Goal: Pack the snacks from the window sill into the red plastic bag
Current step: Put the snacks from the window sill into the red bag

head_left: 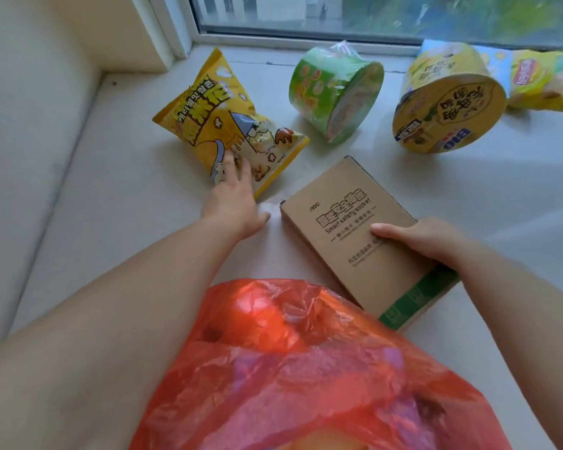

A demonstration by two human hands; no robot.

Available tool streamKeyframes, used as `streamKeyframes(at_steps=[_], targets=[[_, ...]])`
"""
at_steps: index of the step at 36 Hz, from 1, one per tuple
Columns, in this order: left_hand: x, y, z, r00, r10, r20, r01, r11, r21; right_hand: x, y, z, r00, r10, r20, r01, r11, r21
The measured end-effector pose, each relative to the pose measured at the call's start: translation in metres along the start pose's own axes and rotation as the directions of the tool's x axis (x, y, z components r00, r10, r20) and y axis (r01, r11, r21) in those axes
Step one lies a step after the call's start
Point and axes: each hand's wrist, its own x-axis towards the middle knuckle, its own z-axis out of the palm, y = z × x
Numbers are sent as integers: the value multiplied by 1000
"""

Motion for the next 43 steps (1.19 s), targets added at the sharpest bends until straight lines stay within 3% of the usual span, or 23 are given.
streamKeyframes(at_steps=[5, 9, 14, 21, 26, 31, 36, 43], targets=[[17, 13, 14, 992, -85, -98, 94, 992, 89, 6, 0, 2, 1000, -5, -8, 6, 1000, 15], [31, 21, 8, 983, -30, -180, 76, 964, 253, 7, 2, 4, 1000, -11, -26, 12, 999, 40], [42, 8, 5, 962, 76, -264, 17, 943, 332, 5, 3, 10, 998, -16, -63, 19, 999, 41], [15, -2, -1, 970, 73, -232, 19, 927, 374, -3, 5, 18, 990, 7, -140, -5, 1000, 11], [-18, -13, -4, 973, 7, -229, 64, 951, 303, -27, -9, 10, 979, -14, -202, -8, 994, -106], [-47, -17, -27, 952, -52, -303, 106, 981, 165, -62, -28, 2, 959, -135, -250, 95, 982, -166], [-79, -23, -63, 931, -46, -362, 85, 992, 93, -104, -34, -5, 916, -191, -353, 169, 981, -93], [-144, -37, -118, 844, -67, -533, 60, 998, -30, -172, -33, -28, 886, -216, -409, 283, 953, 110]])
